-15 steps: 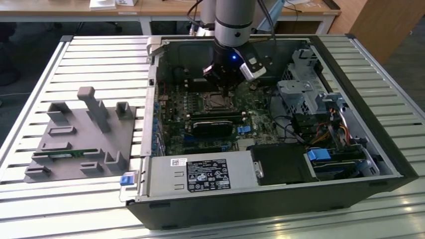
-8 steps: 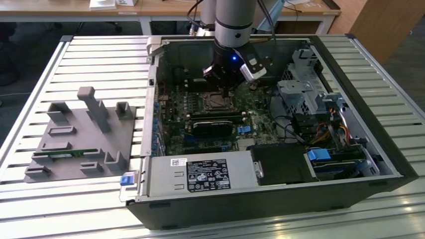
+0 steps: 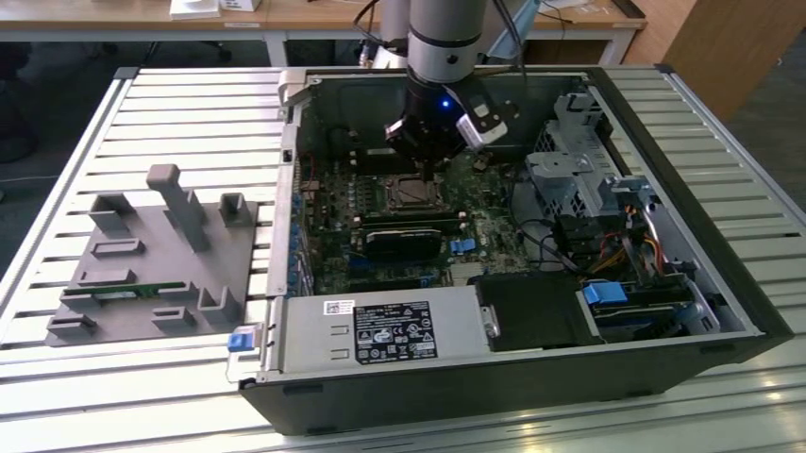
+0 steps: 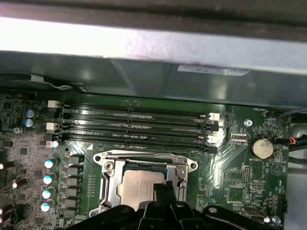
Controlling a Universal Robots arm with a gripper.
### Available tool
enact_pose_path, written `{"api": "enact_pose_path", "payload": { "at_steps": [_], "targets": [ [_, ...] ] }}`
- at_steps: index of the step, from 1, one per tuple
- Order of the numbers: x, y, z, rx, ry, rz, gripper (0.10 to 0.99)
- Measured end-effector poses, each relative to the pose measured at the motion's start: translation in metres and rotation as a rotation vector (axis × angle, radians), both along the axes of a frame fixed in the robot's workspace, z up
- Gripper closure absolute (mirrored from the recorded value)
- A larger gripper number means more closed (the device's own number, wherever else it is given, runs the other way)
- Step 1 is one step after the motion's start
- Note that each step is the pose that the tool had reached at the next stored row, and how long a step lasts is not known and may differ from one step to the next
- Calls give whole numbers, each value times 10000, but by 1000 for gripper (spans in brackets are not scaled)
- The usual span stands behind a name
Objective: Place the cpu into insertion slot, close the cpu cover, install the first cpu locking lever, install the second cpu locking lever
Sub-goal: 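Install the second cpu locking lever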
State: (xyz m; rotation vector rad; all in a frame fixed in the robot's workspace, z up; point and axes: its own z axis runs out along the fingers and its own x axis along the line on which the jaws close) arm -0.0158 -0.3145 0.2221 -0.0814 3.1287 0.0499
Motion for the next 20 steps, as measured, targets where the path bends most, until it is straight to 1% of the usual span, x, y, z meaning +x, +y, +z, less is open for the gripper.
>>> {"api": "enact_pose_path", "payload": {
  "at_steps": [2, 15, 18, 20],
  "targets": [
    [0, 0, 25, -1, 1, 1, 980],
    [-3, -4, 55, -4, 1, -4, 980],
    [-3, -20, 54, -5, 1, -10, 980],
    [-3, -41, 54, -4, 1, -15, 980]
  ]
}}
